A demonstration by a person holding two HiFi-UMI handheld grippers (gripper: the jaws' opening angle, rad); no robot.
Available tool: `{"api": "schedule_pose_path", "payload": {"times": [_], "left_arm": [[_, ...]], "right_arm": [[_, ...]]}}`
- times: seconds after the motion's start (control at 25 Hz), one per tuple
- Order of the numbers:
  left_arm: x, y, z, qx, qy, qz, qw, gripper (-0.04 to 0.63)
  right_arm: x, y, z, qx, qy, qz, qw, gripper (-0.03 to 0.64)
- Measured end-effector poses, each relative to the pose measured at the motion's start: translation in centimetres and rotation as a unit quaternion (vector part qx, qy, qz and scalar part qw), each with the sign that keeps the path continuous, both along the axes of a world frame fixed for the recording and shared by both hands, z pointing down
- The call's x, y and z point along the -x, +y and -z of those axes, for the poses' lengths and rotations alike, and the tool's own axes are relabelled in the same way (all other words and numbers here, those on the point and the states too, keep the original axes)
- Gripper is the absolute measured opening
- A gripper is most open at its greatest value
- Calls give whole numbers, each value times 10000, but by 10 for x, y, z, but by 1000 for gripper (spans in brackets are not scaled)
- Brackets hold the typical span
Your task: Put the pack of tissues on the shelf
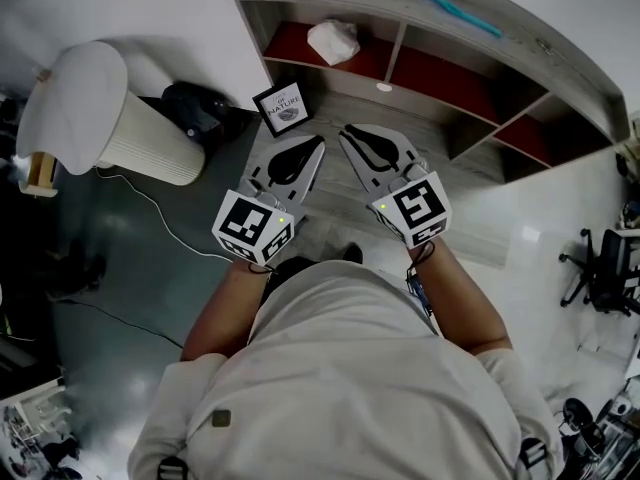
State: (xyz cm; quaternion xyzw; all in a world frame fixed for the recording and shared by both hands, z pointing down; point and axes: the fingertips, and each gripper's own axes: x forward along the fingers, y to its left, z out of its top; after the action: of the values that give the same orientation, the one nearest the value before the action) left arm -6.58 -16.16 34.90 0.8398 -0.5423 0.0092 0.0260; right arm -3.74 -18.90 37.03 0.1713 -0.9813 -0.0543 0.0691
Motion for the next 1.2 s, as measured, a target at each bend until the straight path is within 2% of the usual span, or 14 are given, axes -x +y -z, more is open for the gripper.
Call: {"api": "schedule_pose_path", "payload": {"times": [0.44, 0.8, 0.96, 1.12, 1.2], "left_arm": [[40, 50, 8, -4, 9, -328, 9995, 15], [73, 114, 10, 19, 78, -656, 9978, 15], [81, 143, 6, 95, 223, -816, 9964, 16], [89, 169, 1, 165, 352, -911, 9951, 15], [92, 179, -3, 194, 350, -932, 9948, 16]], "right_arm": [[33, 45, 15, -26, -118, -218, 9997, 26], [61, 110, 21, -6, -118, -375, 9992, 21], [71, 139, 19, -24, -33, -406, 9992, 20], [79, 172, 15, 352, -1, -435, 9984, 20], [78, 184, 10, 270, 42, -358, 9990, 20]]}}
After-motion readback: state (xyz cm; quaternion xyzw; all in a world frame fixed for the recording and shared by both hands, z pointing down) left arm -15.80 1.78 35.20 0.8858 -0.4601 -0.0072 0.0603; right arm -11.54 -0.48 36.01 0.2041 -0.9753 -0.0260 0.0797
